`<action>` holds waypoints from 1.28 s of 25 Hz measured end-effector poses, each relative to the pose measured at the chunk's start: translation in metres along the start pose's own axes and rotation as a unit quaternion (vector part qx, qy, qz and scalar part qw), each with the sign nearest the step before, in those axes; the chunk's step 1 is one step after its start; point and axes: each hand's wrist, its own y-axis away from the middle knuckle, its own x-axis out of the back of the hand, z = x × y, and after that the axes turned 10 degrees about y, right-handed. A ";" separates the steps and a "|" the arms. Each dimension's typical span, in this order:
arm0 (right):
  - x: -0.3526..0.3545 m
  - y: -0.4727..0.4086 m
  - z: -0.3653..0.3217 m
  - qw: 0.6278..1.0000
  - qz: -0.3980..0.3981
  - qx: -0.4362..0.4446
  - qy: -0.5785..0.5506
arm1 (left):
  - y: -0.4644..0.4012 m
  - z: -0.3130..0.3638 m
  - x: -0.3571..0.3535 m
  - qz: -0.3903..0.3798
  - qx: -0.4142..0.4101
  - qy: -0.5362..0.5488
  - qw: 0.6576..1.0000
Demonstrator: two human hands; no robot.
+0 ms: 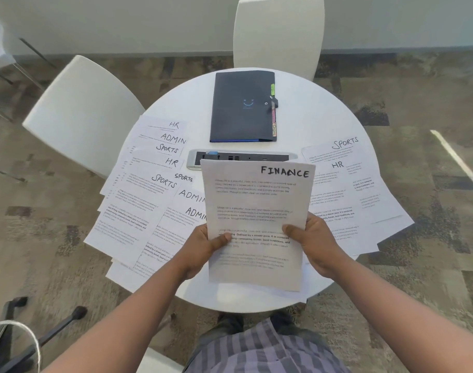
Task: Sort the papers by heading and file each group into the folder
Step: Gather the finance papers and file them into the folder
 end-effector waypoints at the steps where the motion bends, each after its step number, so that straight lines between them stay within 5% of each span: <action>1: 0.007 0.000 0.004 1.000 -0.014 -0.016 -0.014 | -0.002 -0.004 -0.004 -0.005 0.008 -0.004 1.000; 4: 0.033 0.005 0.025 0.997 -0.012 -0.077 0.009 | -0.010 -0.013 -0.030 -0.003 0.025 -0.011 1.000; 6: 0.055 0.008 0.043 0.993 0.048 -0.108 0.030 | -0.018 -0.024 -0.048 -0.042 0.015 -0.135 0.990; 7: 0.069 0.009 0.051 0.989 0.083 -0.115 0.029 | -0.024 -0.036 -0.053 -0.068 -0.004 -0.267 0.961; 9: 0.096 0.012 0.061 0.983 0.140 -0.119 0.023 | -0.038 -0.062 -0.056 -0.100 -0.008 -0.550 0.829; 11: 0.120 0.014 0.068 0.977 0.176 -0.121 0.022 | -0.046 -0.085 -0.050 -0.100 0.008 -0.678 0.728; 13: 0.136 0.013 0.072 0.973 0.192 -0.124 0.013 | -0.045 -0.097 -0.042 -0.096 0.003 -0.716 0.692; 21: 0.151 -0.005 0.079 0.971 0.203 -0.127 -0.014 | -0.011 -0.103 -0.002 -0.013 0.041 -0.722 0.691; 27: 0.147 -0.012 0.075 0.972 0.196 -0.128 0.004 | -0.024 -0.096 -0.016 0.149 0.018 -0.557 0.817; 32: 0.151 -0.004 0.077 0.971 0.199 -0.130 0.012 | -0.047 -0.089 -0.028 0.275 0.084 -0.446 0.848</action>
